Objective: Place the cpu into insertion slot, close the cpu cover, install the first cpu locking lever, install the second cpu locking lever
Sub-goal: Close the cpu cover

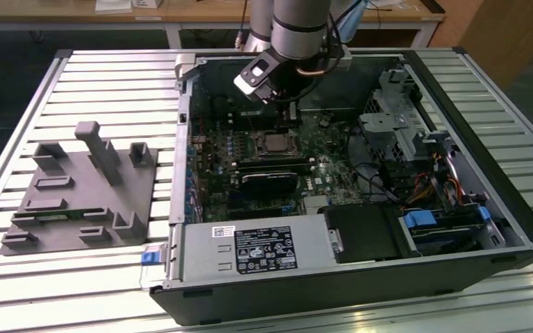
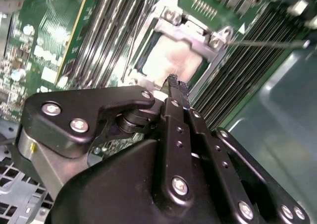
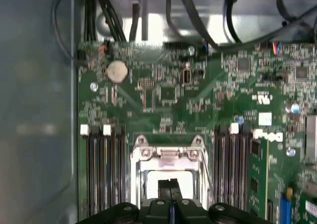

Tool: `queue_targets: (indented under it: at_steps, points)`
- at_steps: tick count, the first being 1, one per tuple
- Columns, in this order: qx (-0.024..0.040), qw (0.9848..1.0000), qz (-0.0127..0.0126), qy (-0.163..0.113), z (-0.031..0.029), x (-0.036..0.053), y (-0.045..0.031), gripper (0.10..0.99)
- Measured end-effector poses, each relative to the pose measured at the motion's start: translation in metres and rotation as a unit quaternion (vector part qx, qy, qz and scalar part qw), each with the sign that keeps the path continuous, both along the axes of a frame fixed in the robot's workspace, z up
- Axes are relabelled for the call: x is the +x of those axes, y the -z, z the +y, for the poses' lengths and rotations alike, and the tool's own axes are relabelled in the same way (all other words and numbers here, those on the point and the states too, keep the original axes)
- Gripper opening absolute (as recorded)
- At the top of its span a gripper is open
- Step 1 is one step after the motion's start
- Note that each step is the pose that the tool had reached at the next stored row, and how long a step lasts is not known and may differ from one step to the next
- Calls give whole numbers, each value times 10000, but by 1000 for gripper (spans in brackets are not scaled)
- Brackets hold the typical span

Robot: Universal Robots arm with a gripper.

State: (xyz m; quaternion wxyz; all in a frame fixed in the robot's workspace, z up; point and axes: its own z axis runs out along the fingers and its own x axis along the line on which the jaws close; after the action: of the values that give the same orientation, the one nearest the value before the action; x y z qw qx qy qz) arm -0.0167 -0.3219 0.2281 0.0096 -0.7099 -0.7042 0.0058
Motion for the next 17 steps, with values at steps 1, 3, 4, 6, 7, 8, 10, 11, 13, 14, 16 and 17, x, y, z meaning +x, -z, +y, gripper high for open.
queue_targets:
  at_steps: [1,3,4,6,7,8,10,11,13,14,16,17]
  points:
    - [0,10000,-5,0,0,-22,6,106]
    - [0,10000,-13,0,0,-62,33,106]
    - [0,10000,-19,0,0,-81,50,106]
    - [0,10000,-29,0,0,-116,86,106]
    - [0,10000,-34,0,0,-133,103,106]
    - [0,10000,-42,0,0,-149,120,106]
    - [0,10000,-61,0,-1,-166,134,106]
    - [0,10000,-63,0,-1,-166,134,106]
    - [0,10000,-67,-1,-1,-166,135,106]
    - [0,10000,-69,0,0,-166,135,106]
    - [1,10000,-69,-38,0,-166,135,106]
    - [0,9999,-69,-106,0,-166,135,106]
